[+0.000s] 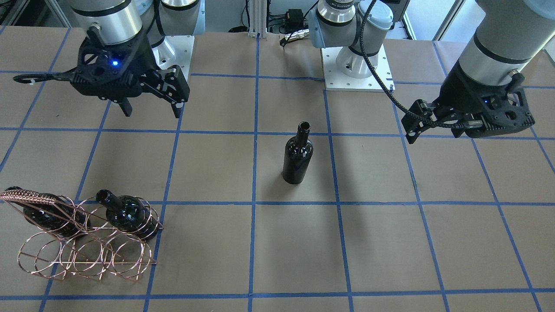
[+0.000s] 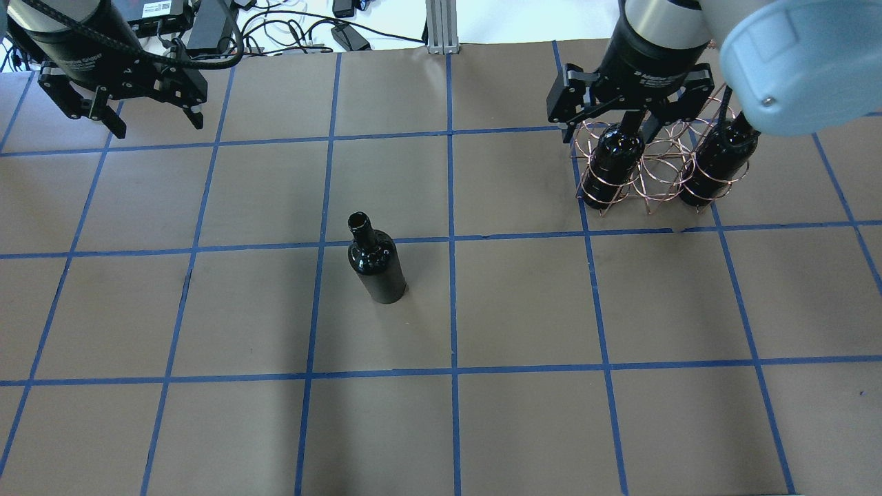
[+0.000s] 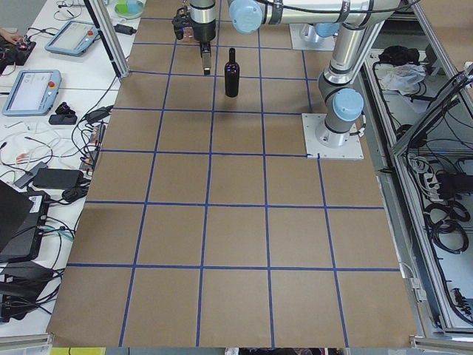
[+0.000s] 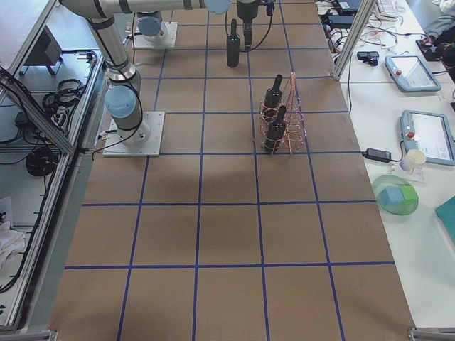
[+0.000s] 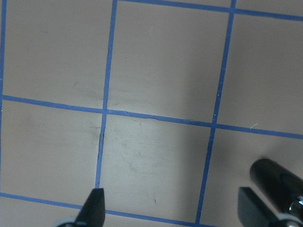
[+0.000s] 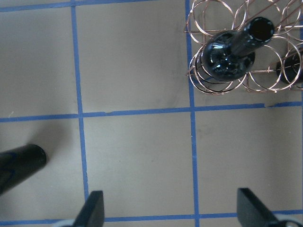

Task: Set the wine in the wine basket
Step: 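Release the wire basket and move the right gripper over the upright bottle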

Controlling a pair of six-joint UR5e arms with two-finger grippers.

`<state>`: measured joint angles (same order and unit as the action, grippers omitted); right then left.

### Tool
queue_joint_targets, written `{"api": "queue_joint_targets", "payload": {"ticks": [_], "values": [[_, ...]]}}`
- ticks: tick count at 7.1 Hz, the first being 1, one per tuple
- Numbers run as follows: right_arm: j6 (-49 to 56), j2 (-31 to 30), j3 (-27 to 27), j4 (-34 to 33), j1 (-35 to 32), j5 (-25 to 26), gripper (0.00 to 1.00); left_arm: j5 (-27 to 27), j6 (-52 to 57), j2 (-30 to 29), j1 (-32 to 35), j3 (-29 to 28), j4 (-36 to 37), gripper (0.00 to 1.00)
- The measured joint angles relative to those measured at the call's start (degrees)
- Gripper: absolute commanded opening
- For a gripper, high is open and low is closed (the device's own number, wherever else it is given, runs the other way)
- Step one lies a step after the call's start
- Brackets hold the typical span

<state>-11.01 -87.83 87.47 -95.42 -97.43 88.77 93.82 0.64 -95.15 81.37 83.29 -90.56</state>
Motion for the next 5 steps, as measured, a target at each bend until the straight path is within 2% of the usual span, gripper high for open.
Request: {"api": "queue_joint_targets", "payload": {"ticks": [2,5], "values": [[-12.9,4.5,-2.74,-3.29,-8.09,0.73,1.0,0.53,0.35,1.03,-0.1,1.81,-0.08,1.0],[-33.83,14.0,-10.29,-4.15,-19.33,2.86,1.0,0.51,0.41,1.81,-0.19,2.36,-0.3,1.0]]}}
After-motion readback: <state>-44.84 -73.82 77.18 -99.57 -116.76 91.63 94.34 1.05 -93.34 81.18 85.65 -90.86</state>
